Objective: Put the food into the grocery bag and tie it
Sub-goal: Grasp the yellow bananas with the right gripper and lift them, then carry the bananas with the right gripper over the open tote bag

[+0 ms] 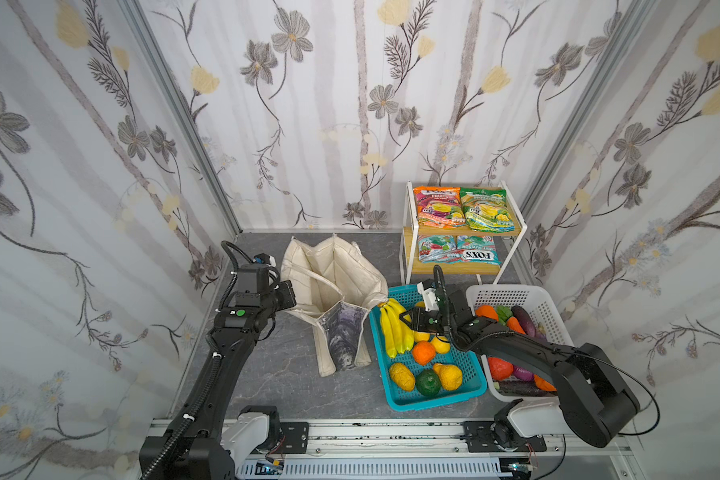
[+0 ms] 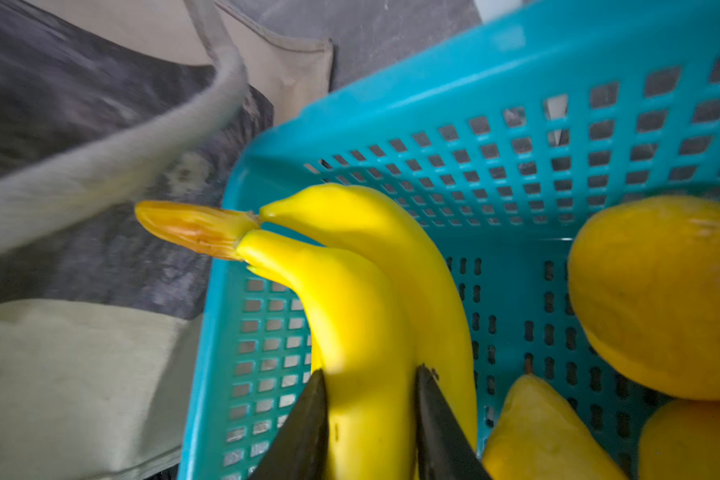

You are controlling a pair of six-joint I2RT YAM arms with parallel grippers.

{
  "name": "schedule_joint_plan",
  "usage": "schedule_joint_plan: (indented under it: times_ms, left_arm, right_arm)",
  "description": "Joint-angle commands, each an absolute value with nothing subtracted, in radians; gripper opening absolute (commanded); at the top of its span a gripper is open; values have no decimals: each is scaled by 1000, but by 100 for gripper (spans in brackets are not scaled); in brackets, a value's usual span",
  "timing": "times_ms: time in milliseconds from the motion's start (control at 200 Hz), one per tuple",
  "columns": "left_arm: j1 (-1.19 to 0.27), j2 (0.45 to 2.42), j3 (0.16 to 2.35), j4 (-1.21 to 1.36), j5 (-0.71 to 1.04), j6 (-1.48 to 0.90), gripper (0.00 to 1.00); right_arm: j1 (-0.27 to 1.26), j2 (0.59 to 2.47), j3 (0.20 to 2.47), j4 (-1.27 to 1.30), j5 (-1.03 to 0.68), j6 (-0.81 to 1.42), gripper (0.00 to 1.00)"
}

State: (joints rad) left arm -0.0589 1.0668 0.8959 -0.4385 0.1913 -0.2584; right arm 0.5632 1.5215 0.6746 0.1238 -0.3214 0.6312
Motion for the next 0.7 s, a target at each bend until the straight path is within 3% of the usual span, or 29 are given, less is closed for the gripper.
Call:
schedule_joint_plan:
  times_ms: [0,310,694]
  left_arm:
    - [-58,1066,905,-425,193,-258,0]
    - [-58,1064,920,-420,184,-257,0]
    - [-58,1067,924,-411,187,-268,0]
  right_arm:
    - [561,1467,672,119,-258,631,32]
    - [520,1316,638,29,-188,653,31]
    - [478,1145,600,-38,-216,646,32]
